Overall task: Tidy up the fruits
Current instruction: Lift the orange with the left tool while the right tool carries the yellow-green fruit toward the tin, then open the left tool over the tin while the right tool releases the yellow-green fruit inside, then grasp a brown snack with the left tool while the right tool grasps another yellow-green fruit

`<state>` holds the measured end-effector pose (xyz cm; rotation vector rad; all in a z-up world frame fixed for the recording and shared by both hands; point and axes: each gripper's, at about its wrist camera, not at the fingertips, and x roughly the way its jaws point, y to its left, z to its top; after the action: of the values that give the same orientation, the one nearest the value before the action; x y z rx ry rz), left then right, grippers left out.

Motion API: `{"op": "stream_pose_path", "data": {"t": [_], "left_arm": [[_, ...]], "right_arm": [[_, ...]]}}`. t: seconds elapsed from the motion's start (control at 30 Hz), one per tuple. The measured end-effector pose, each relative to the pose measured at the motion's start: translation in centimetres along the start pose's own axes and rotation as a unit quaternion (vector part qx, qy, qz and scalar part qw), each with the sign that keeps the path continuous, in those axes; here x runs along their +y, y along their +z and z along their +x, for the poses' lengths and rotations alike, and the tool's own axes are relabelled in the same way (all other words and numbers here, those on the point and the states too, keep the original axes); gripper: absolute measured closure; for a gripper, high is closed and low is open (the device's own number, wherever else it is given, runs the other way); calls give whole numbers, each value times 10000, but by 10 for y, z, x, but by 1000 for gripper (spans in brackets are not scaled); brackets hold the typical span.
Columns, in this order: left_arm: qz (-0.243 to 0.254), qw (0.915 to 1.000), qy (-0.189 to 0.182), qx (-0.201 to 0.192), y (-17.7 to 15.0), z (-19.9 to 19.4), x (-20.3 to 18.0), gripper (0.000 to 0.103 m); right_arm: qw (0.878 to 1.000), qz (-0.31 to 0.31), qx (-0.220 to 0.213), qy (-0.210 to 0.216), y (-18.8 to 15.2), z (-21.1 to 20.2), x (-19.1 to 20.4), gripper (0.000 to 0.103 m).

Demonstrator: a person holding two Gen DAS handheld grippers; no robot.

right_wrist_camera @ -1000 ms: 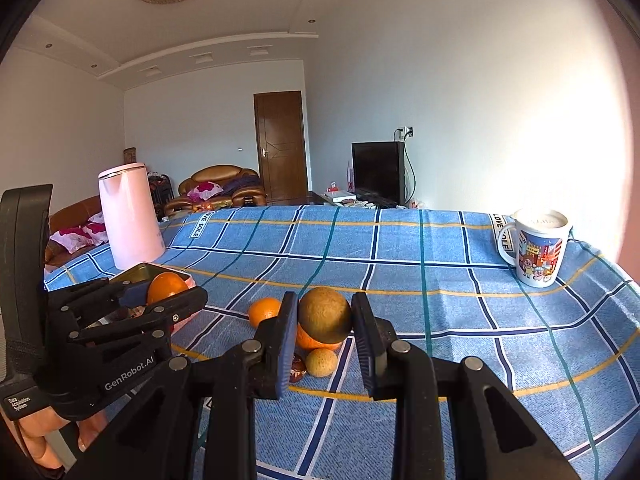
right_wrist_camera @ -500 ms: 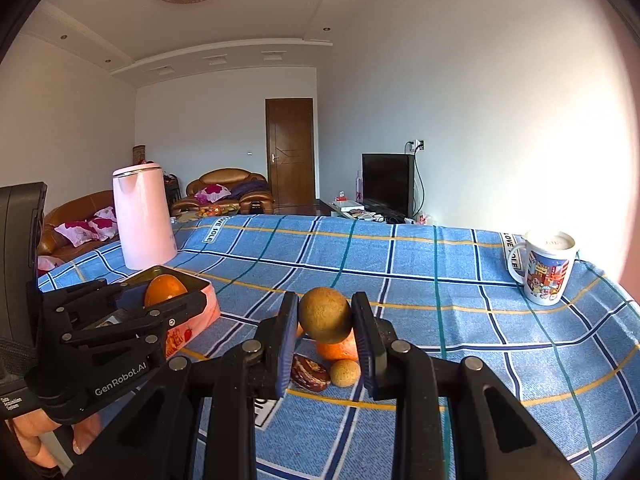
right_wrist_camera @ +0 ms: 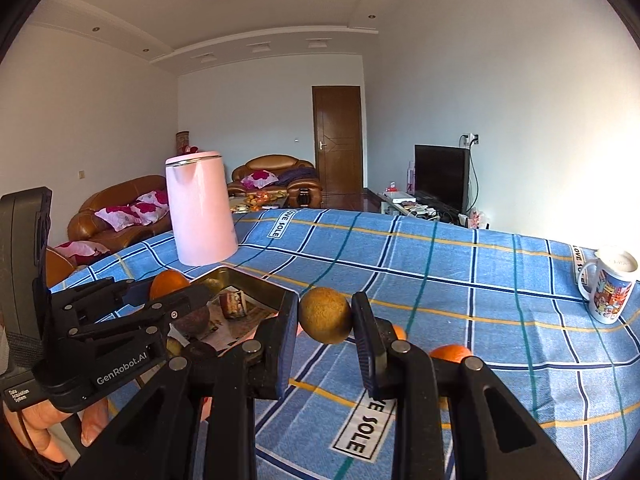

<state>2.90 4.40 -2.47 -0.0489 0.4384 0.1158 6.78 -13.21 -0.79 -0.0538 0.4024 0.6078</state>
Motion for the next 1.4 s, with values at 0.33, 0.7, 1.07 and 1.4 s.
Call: {"op": "stream_pose_path", "data": {"t": [0.33,0.7,1.07,1.4], "left_arm": [[-318,9983,374,303,-18,1,56,68],[-368,9966,397,629,-30,13,72,68],[-347,9968,502,522,-27,7,67,50],[-4,9996,164,209,-7,-8,19,36]], "right_arm": [[9978,-381,358,401,2,44,51,74],[9902,-545,1132,608,-10,99,87,74],[9848,-372,1484,819,-17,108,84,52],[9950,17,1001,13,-10,33,-13,47]]}}
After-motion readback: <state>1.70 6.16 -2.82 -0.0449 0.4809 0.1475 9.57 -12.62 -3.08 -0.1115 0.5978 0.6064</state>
